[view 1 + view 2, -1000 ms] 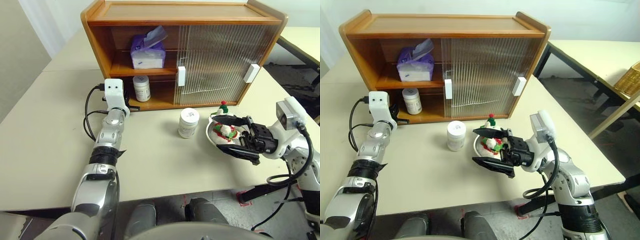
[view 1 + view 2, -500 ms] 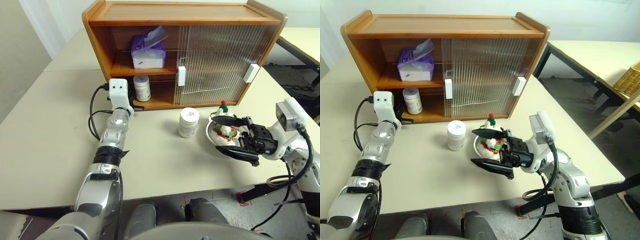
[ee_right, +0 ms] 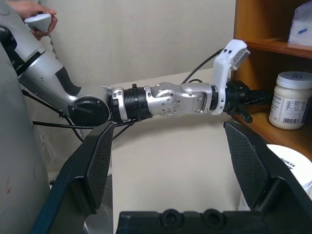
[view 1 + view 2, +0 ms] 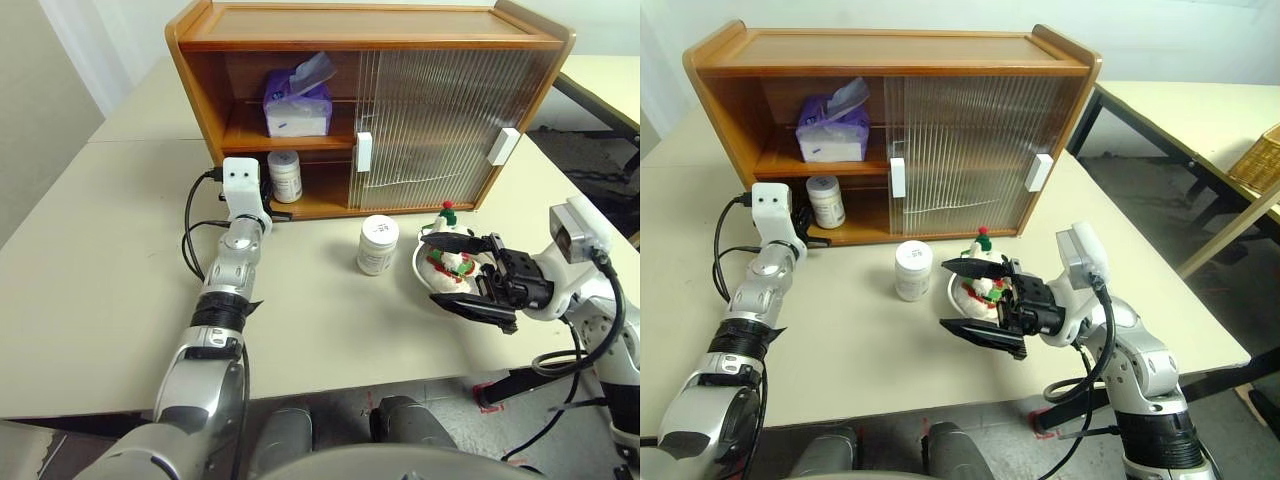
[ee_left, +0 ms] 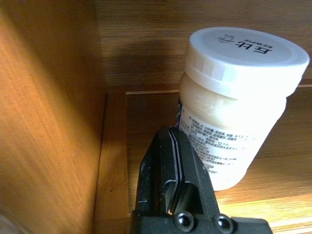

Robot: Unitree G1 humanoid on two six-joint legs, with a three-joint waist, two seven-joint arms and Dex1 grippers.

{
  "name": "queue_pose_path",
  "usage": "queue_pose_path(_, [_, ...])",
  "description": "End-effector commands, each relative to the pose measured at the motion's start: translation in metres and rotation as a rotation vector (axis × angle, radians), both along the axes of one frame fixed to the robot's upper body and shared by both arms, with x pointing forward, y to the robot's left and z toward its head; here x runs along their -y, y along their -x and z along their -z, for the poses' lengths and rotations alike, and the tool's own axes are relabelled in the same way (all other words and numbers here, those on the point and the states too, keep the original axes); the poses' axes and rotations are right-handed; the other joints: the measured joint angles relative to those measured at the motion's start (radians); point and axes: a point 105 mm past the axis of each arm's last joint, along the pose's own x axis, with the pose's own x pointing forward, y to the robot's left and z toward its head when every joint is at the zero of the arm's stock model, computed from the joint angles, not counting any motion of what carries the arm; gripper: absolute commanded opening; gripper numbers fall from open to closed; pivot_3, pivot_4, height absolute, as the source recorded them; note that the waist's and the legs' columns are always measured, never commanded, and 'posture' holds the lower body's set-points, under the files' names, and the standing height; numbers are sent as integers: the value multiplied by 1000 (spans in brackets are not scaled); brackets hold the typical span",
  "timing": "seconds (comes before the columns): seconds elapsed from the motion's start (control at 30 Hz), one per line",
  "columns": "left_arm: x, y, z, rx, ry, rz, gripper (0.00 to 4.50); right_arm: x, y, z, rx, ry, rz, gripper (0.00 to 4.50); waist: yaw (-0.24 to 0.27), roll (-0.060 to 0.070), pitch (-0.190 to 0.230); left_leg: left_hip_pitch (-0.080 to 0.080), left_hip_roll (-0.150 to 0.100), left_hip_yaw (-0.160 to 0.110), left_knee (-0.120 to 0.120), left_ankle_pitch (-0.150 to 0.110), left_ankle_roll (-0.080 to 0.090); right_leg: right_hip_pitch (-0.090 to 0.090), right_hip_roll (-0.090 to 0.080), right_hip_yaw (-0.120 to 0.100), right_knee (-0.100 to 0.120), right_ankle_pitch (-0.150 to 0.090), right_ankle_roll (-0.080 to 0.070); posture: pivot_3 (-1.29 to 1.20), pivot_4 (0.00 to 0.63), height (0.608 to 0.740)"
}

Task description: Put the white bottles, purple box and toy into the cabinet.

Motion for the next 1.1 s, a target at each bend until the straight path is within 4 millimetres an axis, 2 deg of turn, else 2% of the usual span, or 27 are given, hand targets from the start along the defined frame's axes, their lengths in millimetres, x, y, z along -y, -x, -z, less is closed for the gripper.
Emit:
queue_pose_path(0.03, [14,-4,-2,-1,0,50,66,0,2,1,7,17,-8,4500,0,0,0,0,0,0,0,0,0,0,0,0,0,0,0,-105,28,740])
queue_pose_path(0.8, [36,-11,-5,5,8,118,66,-5,4,0,9,16,-10,4500,9,1,1,-2,-3,-4,0,4,5,2,0,0,-2,-1,1,-107,23,740])
queue_pose_path(1.1, [45,-7,-3,3,20,129,66,-7,2,-1,11,20,-17,4500,11,1,1,-4,-5,-6,0,5,5,2,0,0,-3,-1,1,-104,22,740])
